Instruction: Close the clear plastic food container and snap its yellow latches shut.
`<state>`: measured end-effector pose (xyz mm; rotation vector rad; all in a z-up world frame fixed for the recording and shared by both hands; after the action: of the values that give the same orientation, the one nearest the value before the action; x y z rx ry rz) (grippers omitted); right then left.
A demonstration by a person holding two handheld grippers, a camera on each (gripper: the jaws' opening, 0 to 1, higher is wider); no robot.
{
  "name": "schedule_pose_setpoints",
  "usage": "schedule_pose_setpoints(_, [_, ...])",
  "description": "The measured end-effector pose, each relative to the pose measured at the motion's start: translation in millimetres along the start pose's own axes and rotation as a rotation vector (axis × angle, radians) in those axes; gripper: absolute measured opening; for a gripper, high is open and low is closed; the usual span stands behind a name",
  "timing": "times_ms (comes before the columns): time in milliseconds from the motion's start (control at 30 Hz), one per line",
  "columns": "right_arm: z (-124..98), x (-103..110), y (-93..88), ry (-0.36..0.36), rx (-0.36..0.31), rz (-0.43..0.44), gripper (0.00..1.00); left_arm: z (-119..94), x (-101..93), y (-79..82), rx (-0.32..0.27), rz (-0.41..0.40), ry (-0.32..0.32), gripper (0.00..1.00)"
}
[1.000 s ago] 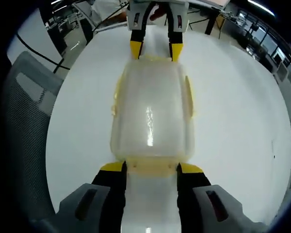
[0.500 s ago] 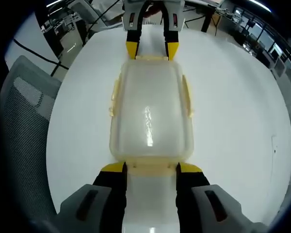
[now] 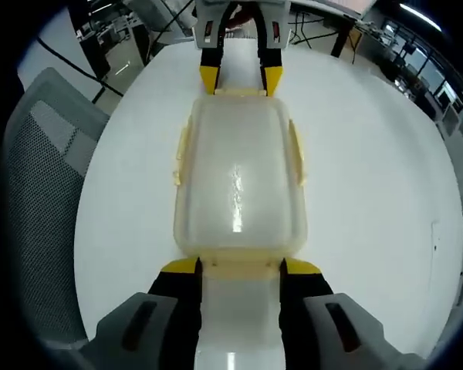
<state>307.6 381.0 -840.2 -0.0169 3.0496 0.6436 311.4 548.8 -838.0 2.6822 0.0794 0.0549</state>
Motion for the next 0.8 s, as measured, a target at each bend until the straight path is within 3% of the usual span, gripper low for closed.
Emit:
schedule_pose_setpoints(233, [-8, 7, -0.4, 0.023, -0.009, -0.013, 0.35, -3, -6.5, 4.3, 0.008, -0.005, -0.032, 0.33])
schedule_pose_setpoints(333, [-18, 4, 2.5, 0.024, -0.042, -0.006, 0.35, -13, -3.3, 9.2, 0.003, -0.012, -0.021, 0.33])
schedule_pose_setpoints(800, [-48, -6, 6.9, 0.029, -0.073, -0.002, 0.35, -43, 8.8, 34.7, -0.029, 0.004, -0.028, 0.33])
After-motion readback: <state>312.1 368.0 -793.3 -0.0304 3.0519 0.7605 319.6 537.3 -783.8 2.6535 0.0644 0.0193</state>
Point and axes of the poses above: the point that each gripper's makers call its tool centre point, and the gripper's own axes: z roughly forward along the fingers, x roughly to its left, y roughly out of its top, the point moved 1 cm from there along -z, roughly backward along the fingers, and after that the axes turned 3 degrees about -x, right-handed, at the moved point
